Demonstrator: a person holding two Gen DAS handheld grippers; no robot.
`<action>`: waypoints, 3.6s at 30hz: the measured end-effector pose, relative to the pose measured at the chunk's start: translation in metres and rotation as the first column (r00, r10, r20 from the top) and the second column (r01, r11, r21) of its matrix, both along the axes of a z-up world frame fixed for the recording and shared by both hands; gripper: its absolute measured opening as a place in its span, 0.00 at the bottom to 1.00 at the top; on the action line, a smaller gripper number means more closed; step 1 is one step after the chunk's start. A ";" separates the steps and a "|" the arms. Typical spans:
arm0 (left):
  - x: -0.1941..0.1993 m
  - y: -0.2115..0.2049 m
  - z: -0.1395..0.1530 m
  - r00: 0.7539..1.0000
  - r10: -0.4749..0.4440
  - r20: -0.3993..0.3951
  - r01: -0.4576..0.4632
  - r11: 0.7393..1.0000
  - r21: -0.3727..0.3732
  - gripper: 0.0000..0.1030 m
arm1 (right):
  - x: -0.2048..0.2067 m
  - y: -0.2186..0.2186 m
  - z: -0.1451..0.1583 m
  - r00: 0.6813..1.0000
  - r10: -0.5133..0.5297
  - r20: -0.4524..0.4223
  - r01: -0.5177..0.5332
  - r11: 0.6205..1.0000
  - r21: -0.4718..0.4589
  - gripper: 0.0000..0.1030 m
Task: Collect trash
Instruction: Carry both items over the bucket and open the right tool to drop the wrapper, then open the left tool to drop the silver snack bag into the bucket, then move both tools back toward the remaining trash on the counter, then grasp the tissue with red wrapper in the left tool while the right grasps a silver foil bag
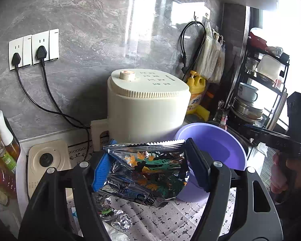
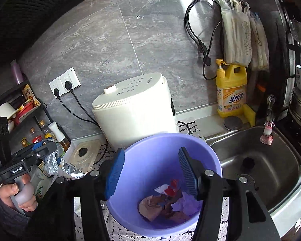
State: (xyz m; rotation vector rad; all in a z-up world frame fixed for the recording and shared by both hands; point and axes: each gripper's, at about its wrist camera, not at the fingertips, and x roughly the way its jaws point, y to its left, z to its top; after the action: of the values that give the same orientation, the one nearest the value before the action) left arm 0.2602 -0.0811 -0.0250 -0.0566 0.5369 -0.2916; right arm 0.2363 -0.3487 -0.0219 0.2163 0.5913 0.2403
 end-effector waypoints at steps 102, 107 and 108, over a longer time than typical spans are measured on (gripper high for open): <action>-0.029 0.203 -0.197 0.767 0.503 -0.398 -0.553 0.833 -0.012 0.94 | 0.079 0.279 -0.180 0.723 0.508 -0.469 -0.595 0.802 -0.048 0.56; -0.027 0.204 -0.205 0.766 0.477 -0.431 -0.544 0.838 -0.039 0.66 | 0.088 0.284 -0.195 0.704 0.497 -0.507 -0.594 0.804 -0.037 0.43; -0.026 0.204 -0.206 0.763 0.473 -0.441 -0.543 0.839 -0.040 0.57 | 0.089 0.284 -0.197 0.698 0.499 -0.514 -0.597 0.801 -0.033 0.26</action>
State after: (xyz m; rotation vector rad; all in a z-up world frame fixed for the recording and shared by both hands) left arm 0.2339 0.1227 -0.2313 -0.4326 0.8974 0.2275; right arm 0.3252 -0.0643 -0.2185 -0.1168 1.1795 0.7281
